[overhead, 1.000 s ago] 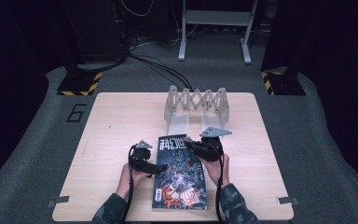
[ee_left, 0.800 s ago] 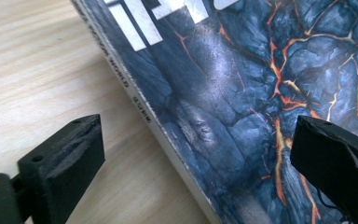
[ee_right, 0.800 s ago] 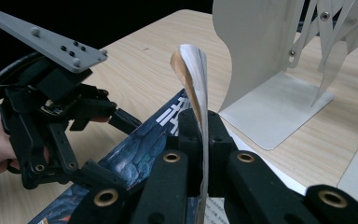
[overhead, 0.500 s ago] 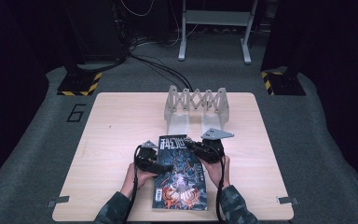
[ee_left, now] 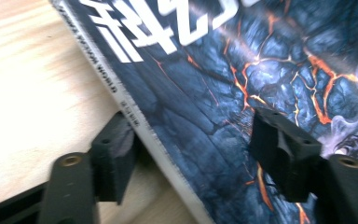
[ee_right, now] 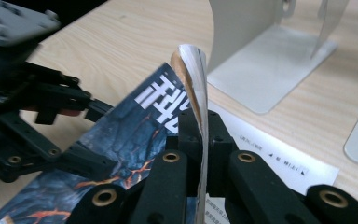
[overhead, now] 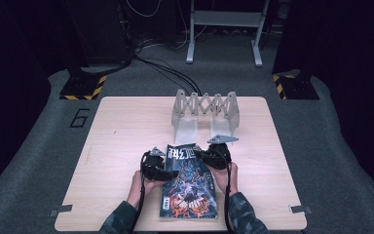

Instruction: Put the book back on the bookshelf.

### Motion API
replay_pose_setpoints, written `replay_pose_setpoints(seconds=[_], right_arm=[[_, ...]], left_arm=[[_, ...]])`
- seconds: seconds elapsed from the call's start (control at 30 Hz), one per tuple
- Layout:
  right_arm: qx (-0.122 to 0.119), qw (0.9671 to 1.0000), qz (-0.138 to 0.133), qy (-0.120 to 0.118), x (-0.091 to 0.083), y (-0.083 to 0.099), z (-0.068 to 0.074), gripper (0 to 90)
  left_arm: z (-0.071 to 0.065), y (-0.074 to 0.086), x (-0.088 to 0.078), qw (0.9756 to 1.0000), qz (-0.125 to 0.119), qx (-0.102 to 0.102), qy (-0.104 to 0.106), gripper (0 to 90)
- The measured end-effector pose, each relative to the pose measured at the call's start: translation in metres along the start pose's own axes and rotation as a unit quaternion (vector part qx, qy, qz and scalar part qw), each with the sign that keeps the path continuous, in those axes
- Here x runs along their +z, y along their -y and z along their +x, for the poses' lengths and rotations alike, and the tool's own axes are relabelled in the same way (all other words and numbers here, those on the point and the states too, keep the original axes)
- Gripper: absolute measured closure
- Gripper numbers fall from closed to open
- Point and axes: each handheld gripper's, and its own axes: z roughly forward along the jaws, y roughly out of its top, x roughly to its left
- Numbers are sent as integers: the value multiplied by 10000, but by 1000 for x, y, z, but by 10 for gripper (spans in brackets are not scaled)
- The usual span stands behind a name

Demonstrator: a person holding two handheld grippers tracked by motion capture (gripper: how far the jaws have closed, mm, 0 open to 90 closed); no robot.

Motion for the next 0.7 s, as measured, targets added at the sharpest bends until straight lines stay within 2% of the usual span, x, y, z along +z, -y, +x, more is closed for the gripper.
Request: replay_pose_setpoints(seconds=[0.03,0.07,0.1,0.13,0.17,0.27,0.3,0.43,0.47,0.5,0.53,0.57,0.6,0.63,0.67,0.7], right_arm=[[117,9998,174,60,5,2,-4,875],[117,9998,174,60,5,2,-4,875],[258,9990,355,118,8,5,-10,845],[258,9990,355,118,8,5,-10,845],[410,9981,448,111,8,6,-11,832],[668,9946,787,76,6,15,-20,749],[668,9946,787,76,6,15,-20,749],[777,9906,1119,153,1,28,-22,695],[777,9906,1119,153,1,28,-22,695],[738,9892,1251,203,2,33,-21,685],[819,9880,1297,201,1,34,-21,686],[819,9880,1297,201,1,34,-21,686],[710,9886,1314,198,2,33,-22,696],[710,9886,1314,198,2,33,-22,696],[599,9891,1329,219,3,32,-22,714],[616,9887,1353,204,3,32,-22,718]], left_arm=[[0,0,0,10000,7,28,-64,419],[-1,0,-1,10000,26,40,-73,419],[-1,0,-1,9999,49,94,-114,437],[-1,0,-1,9999,49,94,-114,441],[-1,0,-1,9999,50,96,-126,441],[-2,1,-1,9999,-1,45,-141,458],[-2,1,-1,9999,-1,45,-141,459],[-2,1,-2,9999,26,16,-166,458],[-2,1,-2,9999,26,16,-166,457],[0,-1,-2,9999,84,-19,-59,456],[0,-1,-2,9999,84,-19,-59,453],[1,-1,-2,10000,78,-59,-13,453],[2,-2,-2,9999,140,-9,81,407],[2,-2,-2,9999,140,-9,81,374],[4,-3,-2,9995,169,-32,247,354],[4,-3,-2,9995,169,-32,247,343]])
